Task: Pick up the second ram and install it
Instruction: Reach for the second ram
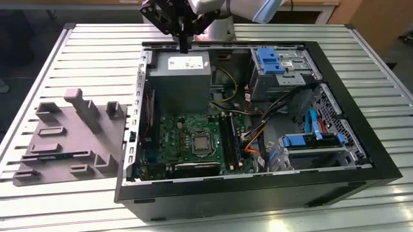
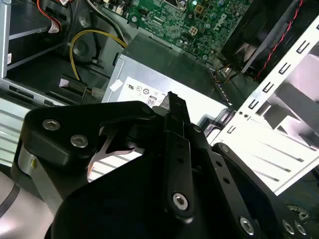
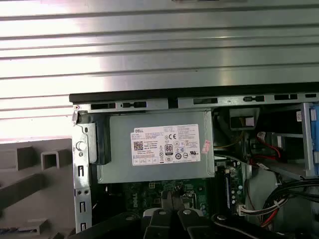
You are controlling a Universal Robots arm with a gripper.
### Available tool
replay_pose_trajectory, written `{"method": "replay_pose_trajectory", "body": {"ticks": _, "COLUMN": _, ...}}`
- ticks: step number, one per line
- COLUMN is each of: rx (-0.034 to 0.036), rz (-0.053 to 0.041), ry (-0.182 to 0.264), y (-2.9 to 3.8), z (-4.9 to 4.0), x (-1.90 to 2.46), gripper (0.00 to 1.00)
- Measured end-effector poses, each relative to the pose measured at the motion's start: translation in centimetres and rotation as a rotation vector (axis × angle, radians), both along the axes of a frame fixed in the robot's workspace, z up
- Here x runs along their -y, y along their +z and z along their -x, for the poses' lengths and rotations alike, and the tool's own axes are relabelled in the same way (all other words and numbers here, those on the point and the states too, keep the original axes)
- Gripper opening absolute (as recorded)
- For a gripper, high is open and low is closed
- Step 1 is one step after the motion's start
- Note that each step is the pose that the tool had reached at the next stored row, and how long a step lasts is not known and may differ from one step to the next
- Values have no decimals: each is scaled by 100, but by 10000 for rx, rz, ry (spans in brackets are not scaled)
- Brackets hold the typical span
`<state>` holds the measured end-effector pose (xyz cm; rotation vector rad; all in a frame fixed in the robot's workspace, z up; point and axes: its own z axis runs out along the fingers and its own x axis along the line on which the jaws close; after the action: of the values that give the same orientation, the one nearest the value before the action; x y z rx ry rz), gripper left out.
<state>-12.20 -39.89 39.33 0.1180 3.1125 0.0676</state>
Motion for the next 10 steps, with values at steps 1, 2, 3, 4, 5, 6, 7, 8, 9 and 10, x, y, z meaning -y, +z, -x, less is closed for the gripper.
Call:
{"method": "replay_pose_trajectory", "body": {"ticks": 1, "rx": 0, "rz": 0, "ry": 1, "y": 0, "z": 0, "x": 0, "gripper": 11}}
{"method": "replay_pose_trajectory", "body": {"ticks": 2, "rx": 0, "rz": 0, "ry": 0, "y": 0, "z": 0, "x": 0, "gripper": 11}}
{"method": "replay_pose_trajectory", "body": {"ticks": 3, "rx": 0, "rz": 0, "ry": 0, "y": 0, "z": 0, "x": 0, "gripper": 11}}
{"method": "replay_pose_trajectory", "body": {"ticks": 4, "rx": 0, "rz": 0, "ry": 0, "y": 0, "z": 0, "x": 0, "gripper": 11}}
{"method": "replay_pose_trajectory", "body": {"ticks": 5, "rx": 0, "rz": 0, "ry": 1, "y": 0, "z": 0, "x": 0, "gripper": 11}}
{"method": "replay_pose_trajectory", "body": {"ticks": 6, "rx": 1, "rz": -1, "ry": 0, "y": 0, "z": 3, "x": 0, "gripper": 11}}
{"method": "replay_pose_trajectory", "body": {"ticks": 7, "rx": 1, "rz": -1, "ry": -1, "y": -1, "z": 7, "x": 0, "gripper": 11}}
{"method": "replay_pose_trajectory", "body": {"ticks": 8, "rx": 1, "rz": -1, "ry": -1, "y": 0, "z": 13, "x": 0, "gripper": 11}}
{"method": "replay_pose_trajectory", "body": {"ticks": 9, "rx": 1, "rz": -1, "ry": -1, "y": -1, "z": 18, "x": 0, "gripper": 11}}
{"method": "replay_pose_trajectory", "body": {"ticks": 10, "rx": 1, "rz": -1, "ry": 0, "y": -1, "z": 23, "x": 0, "gripper": 11}}
